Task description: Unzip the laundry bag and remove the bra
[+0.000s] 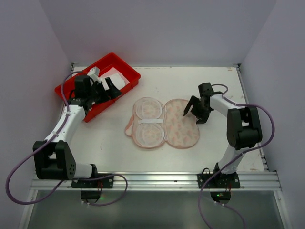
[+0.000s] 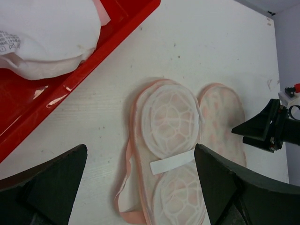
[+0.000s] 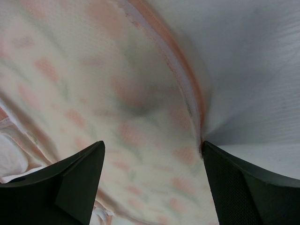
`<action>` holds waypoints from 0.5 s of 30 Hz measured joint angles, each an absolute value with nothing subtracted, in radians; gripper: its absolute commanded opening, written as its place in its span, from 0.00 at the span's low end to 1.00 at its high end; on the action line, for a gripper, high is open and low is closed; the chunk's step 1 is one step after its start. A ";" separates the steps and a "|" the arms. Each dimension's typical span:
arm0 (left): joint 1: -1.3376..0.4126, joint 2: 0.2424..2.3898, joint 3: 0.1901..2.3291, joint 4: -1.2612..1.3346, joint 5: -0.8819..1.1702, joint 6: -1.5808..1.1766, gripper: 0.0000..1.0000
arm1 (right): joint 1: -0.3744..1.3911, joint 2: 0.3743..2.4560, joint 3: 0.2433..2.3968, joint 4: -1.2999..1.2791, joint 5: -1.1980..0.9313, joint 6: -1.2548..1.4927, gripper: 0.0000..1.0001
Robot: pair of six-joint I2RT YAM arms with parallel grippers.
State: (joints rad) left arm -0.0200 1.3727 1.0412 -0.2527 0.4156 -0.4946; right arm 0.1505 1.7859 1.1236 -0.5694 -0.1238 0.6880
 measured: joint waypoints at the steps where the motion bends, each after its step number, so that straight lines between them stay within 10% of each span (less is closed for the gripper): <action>1: -0.020 1.363 1.025 -0.259 0.415 -0.488 1.00 | 0.162 1.793 1.134 -0.577 -0.126 0.689 0.87; 15: -0.020 1.201 0.919 -0.188 0.403 -0.422 1.00 | 0.386 1.789 1.126 -0.576 -0.065 0.772 0.85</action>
